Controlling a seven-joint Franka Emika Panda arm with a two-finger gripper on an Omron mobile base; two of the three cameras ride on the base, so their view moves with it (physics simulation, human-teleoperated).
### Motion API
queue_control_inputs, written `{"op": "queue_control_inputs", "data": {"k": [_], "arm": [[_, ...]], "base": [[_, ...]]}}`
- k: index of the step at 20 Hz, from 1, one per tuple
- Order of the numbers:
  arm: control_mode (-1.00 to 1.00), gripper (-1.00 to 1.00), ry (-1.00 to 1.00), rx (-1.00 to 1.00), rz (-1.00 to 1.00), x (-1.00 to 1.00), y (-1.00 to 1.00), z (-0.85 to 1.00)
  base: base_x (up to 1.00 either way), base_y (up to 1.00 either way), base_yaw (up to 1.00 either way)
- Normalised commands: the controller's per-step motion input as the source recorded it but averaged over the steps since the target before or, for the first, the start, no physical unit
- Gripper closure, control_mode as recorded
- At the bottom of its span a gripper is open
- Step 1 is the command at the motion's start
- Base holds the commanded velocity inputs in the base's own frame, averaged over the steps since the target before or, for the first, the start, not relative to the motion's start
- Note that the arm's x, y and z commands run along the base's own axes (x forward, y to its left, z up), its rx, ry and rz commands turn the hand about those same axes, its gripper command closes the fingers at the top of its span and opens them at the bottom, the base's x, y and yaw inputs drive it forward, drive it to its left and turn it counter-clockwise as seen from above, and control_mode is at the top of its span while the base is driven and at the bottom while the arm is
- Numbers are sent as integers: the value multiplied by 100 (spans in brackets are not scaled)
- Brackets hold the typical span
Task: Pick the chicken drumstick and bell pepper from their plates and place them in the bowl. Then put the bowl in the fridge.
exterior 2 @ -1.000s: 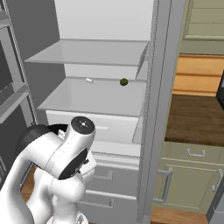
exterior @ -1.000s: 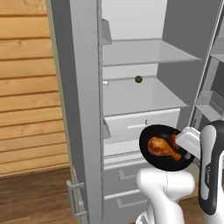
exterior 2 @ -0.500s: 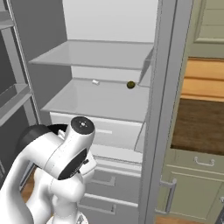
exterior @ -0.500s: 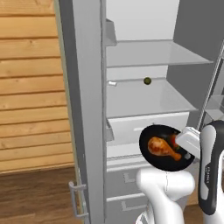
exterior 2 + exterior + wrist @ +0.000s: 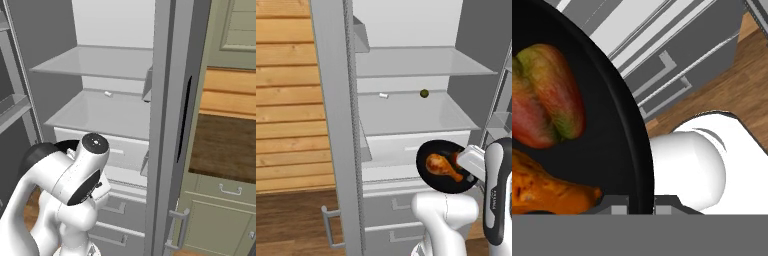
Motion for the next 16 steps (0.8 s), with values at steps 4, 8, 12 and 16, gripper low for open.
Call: {"op": "queue_control_inputs", "data": {"k": [4, 8, 12, 16], "arm": [[100, 100, 0, 0, 0, 0, 0, 0], [100, 100, 0, 0, 0, 0, 0, 0], [100, 100, 0, 0, 0, 0, 0, 0], [100, 100, 0, 0, 0, 0, 0, 0]], "base": [[-1, 0, 0], [0, 0, 0], [0, 0, 0], [-2, 0, 0]]}}
